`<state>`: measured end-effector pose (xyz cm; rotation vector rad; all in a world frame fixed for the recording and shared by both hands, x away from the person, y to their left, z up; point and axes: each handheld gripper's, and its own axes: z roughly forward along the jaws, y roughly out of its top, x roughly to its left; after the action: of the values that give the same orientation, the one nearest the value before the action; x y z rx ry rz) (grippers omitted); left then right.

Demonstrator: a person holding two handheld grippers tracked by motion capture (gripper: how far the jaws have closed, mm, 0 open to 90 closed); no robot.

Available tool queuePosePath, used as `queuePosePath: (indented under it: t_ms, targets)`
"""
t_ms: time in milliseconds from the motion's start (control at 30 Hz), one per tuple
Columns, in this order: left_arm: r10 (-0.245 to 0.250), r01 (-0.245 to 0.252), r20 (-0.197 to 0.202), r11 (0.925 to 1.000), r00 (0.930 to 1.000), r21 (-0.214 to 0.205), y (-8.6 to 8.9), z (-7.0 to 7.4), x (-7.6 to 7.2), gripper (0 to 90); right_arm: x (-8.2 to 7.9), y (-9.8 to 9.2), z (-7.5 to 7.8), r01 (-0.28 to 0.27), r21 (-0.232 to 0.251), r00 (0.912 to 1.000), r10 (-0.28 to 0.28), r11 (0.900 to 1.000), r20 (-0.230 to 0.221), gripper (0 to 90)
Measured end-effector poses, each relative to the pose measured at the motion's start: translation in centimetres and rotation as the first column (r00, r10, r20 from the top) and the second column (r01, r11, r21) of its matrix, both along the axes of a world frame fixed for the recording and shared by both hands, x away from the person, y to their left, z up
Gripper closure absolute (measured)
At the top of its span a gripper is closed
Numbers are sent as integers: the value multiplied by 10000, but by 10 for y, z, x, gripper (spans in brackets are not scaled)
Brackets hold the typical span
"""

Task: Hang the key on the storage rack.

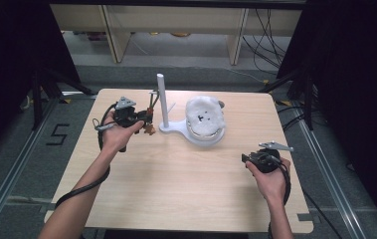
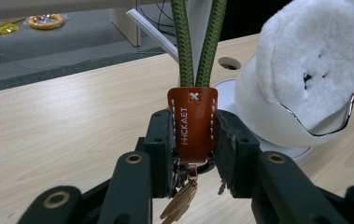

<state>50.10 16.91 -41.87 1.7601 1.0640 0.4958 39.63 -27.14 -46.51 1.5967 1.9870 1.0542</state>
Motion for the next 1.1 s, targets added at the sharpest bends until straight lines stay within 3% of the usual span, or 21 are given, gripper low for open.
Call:
queuePosePath:
  t_ms: [567, 600, 733, 767, 833, 967, 1000, 1100]
  targets:
    - [67, -67, -106, 10000, 9999, -48, -7, -6, 6, 667, -1, -1, 1, 0, -55, 10000, 0, 10000, -43, 581]
    - [26, -26, -95, 10000, 10000, -42, -7, -7, 6, 664, 0, 0, 0, -62, 96, 10000, 62, 9999, 4, 580]
    - [14, -14, -100, 10000, 9999, -47, -7, -9, 6, 607, 0, -1, 0, -63, 57, 10000, 63, 10000, 51, 578]
    - [43, -43, -98, 10000, 9999, -46, -7, -9, 6, 533, 0, -1, 0, -15, 18, 10000, 15, 10000, 71, 577]
    - [18, -19, 33, 9998, 10000, 179, -5, -11, 4, 472, -1, -1, 1, 76, -103, 10000, -76, 9999, 0, 576]
    - [36, -46, 158, 9976, 9999, 688, 2, -16, -4, 391, -1, -2, 1, 19, 92, 10000, -19, 10000, 13, 573]
    - [103, -130, 242, 9936, 9997, 1118, 9, -20, -11, 351, -1, -3, 1, 77, 6, 10000, -77, 10000, 12, 571]
    - [164, -210, 328, 9896, 9993, 1425, 17, -26, -19, 315, -2, -5, 1, 97, -46, 10000, -97, 9999, -4, 568]
